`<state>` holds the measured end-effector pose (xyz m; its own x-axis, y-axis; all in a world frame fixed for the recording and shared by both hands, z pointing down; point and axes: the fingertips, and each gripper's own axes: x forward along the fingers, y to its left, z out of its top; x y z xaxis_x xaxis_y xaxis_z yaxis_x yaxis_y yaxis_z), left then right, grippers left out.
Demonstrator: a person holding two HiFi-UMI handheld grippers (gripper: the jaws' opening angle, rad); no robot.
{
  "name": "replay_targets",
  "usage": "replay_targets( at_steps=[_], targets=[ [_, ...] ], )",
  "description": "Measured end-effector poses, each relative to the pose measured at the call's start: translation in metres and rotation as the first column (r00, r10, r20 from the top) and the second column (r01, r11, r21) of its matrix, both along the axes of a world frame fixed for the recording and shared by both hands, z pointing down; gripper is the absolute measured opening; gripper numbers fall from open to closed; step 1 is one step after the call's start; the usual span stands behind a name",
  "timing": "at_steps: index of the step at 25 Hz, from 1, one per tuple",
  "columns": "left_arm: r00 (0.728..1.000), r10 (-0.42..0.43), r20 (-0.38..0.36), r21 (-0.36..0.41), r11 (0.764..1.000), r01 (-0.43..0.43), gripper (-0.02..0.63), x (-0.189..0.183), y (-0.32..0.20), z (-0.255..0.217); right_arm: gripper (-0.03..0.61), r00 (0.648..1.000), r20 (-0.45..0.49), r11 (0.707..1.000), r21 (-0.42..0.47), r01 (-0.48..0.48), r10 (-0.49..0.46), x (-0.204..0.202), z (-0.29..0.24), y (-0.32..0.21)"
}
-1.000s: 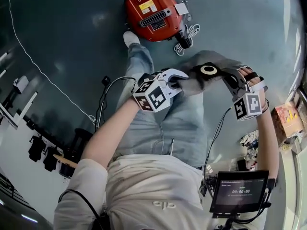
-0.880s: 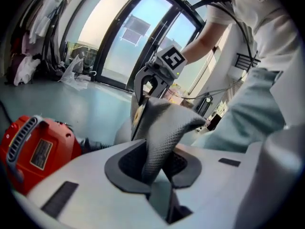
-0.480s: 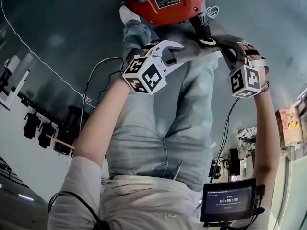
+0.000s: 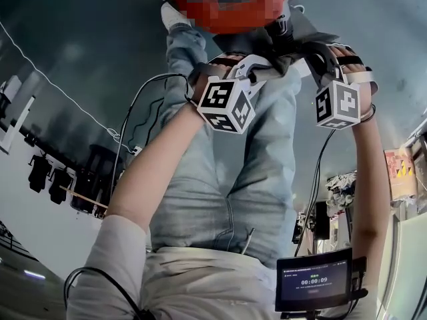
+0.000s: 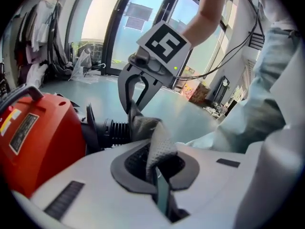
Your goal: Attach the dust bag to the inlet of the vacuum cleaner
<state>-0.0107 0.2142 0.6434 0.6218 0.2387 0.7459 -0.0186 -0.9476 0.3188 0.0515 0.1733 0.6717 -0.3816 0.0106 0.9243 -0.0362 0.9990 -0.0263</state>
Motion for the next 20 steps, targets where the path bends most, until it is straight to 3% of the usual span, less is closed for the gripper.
replay_targets(
  at_steps=[5,8,11,16,20],
  targets=[
    [0.998,-0.055,0.003,0.035,0.998,0.055,0.012,0.000,-0.020,-0.030,0.031,0.991,-0.019,0.991,0.000,-0.135,0.135,0.010,0.019,0.005],
    [1.000,-0.013,0.005,0.080,0.997,0.012,0.012,-0.003,-0.030,-0.035,0.034,0.983,-0.041,0.984,0.011,-0.179,0.179,0.005,0.023,0.000],
    [0.998,-0.055,0.009,0.088,0.995,0.054,0.012,-0.016,-0.036,-0.015,0.034,0.985,-0.093,0.989,0.015,-0.144,0.145,0.004,0.014,-0.001],
    [0.990,-0.137,0.042,-0.008,0.990,0.138,0.012,-0.032,-0.025,0.015,0.031,0.983,-0.163,0.996,0.041,-0.078,0.084,-0.001,0.004,0.000],
    [0.991,-0.129,0.034,0.042,0.991,0.127,0.012,-0.011,-0.037,-0.029,0.034,0.968,-0.091,0.968,-0.075,-0.240,0.233,0.011,0.021,-0.001]
  ],
)
